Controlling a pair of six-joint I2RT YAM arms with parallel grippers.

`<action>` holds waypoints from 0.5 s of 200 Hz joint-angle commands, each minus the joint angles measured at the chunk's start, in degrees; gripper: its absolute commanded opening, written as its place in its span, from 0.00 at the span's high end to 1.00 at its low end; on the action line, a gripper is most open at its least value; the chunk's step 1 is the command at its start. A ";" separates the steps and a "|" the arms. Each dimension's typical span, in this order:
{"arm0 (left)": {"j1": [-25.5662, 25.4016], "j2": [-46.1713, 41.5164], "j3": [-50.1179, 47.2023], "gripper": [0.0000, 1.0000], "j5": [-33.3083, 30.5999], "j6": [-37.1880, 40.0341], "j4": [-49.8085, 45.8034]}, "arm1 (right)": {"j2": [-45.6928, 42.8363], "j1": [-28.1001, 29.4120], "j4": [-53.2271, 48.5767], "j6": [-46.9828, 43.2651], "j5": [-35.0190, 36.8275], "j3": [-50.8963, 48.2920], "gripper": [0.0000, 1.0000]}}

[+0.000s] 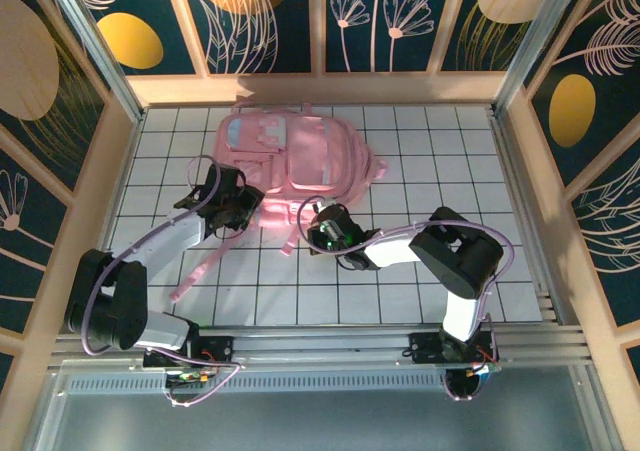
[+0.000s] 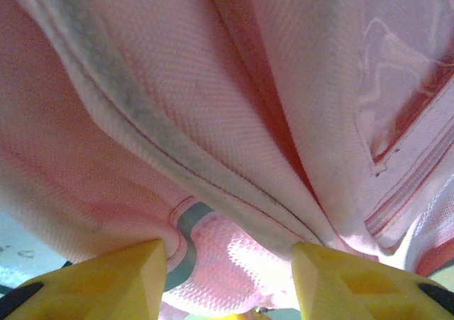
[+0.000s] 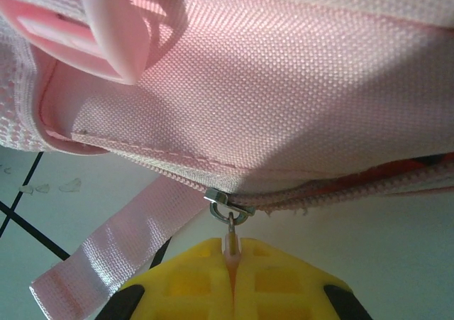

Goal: Pack the student bag
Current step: Zip the student bag at the top-center of the table.

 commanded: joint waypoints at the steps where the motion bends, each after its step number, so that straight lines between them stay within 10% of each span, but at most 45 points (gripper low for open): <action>1: 0.91 1.17 3.03 0.44 -3.49 1.82 4.28 | -2.24 1.51 -2.13 -0.12 -1.86 -0.79 1.00; 100: 1.09 -0.94 -0.17 0.48 0.22 0.84 7.16 | -1.89 1.78 -1.32 0.63 -1.79 -0.81 1.00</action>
